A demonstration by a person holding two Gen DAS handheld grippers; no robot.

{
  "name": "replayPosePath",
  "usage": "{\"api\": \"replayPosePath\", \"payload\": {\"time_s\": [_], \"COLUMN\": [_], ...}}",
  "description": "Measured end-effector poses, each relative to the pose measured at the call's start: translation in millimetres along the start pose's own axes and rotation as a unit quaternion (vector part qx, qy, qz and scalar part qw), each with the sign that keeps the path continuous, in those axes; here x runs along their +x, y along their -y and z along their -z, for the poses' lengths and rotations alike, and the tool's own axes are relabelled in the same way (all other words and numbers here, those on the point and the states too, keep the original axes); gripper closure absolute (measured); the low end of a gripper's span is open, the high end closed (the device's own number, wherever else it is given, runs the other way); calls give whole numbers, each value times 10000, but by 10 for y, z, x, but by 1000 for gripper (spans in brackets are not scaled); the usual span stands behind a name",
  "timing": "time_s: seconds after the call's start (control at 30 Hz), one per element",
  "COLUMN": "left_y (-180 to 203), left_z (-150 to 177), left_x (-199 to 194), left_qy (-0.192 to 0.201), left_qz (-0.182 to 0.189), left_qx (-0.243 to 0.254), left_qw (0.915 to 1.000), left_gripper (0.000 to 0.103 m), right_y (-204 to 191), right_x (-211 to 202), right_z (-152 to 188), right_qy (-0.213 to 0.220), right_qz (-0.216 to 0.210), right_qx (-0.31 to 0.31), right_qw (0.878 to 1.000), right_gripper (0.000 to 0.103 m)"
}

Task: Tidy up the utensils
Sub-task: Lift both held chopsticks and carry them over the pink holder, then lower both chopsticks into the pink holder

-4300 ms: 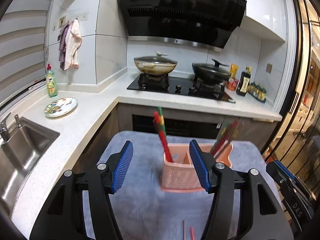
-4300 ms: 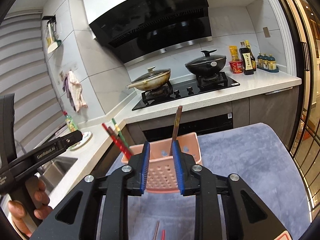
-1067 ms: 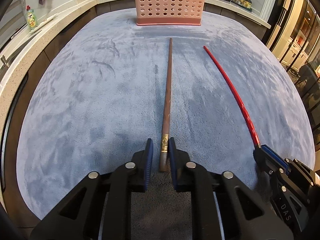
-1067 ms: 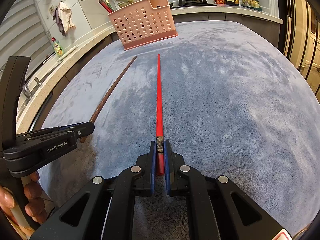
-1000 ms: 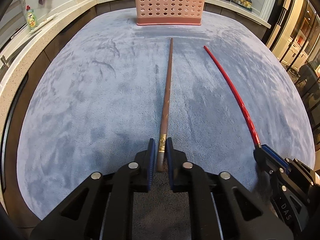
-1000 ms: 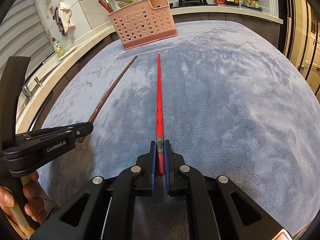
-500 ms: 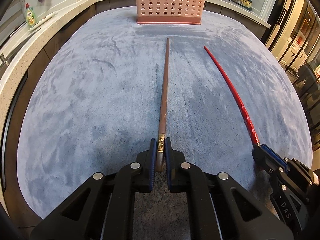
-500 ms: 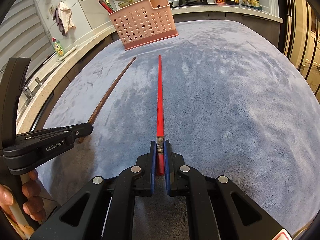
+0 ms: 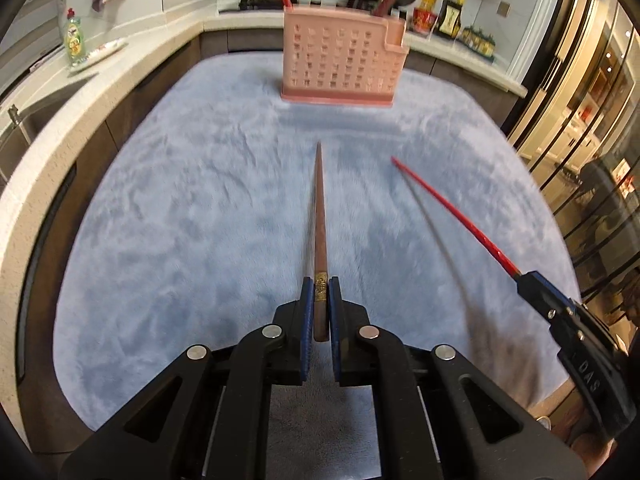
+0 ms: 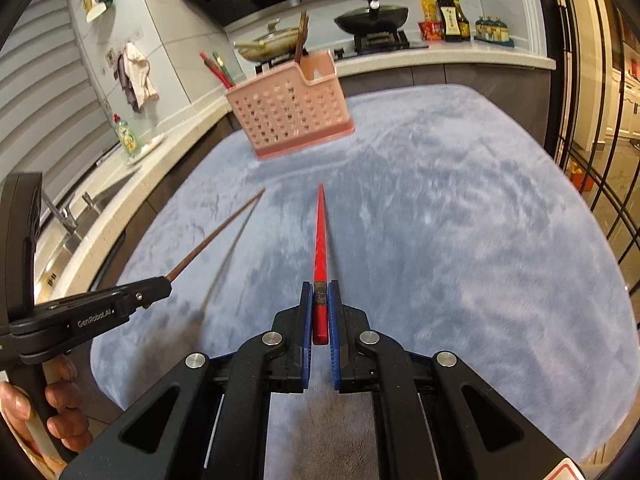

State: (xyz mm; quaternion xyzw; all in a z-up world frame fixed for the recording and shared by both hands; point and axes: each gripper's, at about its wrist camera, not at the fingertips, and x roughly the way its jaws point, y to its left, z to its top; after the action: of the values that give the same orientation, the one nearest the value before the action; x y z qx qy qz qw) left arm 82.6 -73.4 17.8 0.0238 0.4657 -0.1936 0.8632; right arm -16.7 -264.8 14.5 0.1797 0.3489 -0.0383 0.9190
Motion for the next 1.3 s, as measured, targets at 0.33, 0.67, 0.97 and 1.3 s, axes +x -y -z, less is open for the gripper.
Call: {"api": "replayPosePath", "payload": {"time_s": [0.33,0.67,0.97,1.3], "left_y": [-35,-1,-15,-75], "left_z": [-430,-805,-1235,-1880], "left_x": [-516,-680,-683,-867], "left_qy": [773,1166,1435,1960], "left_qz": [165,152,111,193], "left_qx": [-37,-38,-66,-88], "left_qw": [9969,9931,9896,9804], "left_gripper": [96,96,96,96], "right_y": [-4,-83,-137,-317], "right_x": [-367,-435,-335,-232], "right_z": [-603,-987,-1307,-2073], "right_qy": [753,1094,1257,1741], "right_qz": [-240,-367,-535,-743], "right_qx": [151,159,213,159], "right_qw": [9968,9932,9904,9818], "right_gripper": [96,96,96,96]}}
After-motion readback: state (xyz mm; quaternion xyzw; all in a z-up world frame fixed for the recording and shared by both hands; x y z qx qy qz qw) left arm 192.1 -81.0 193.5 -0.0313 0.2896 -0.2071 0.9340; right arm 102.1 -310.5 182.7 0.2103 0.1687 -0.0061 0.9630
